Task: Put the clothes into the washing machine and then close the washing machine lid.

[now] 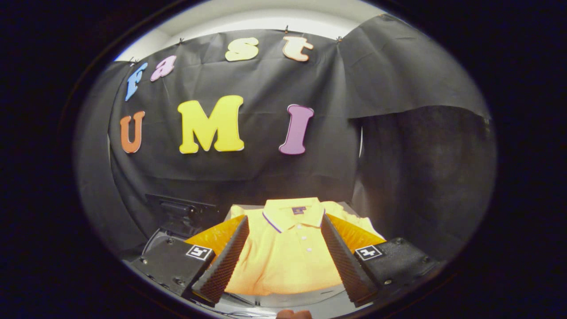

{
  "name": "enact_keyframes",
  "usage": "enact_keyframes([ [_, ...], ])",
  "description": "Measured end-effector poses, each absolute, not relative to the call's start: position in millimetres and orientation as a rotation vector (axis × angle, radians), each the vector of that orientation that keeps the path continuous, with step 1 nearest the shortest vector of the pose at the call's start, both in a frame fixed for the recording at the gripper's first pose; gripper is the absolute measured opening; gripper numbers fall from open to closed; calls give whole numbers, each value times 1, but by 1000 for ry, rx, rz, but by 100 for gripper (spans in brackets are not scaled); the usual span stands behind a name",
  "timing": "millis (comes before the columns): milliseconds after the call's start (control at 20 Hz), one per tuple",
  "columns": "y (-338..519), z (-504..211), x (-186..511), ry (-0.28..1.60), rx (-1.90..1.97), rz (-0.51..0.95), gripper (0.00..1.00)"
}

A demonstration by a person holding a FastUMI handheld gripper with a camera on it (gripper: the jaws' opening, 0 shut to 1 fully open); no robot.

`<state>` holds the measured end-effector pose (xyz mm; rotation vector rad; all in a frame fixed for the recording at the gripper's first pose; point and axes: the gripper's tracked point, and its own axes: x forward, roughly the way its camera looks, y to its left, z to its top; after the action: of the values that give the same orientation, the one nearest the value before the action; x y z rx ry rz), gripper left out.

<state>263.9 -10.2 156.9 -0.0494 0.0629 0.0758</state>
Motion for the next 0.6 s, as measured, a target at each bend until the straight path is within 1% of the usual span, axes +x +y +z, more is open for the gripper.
enact_keyframes([
  [150,-3,135,300,206,-82,93,100],
  [300,-15,116,330,323,-102,73,100],
  [600,-40,78,361,530,-72,28,100],
])
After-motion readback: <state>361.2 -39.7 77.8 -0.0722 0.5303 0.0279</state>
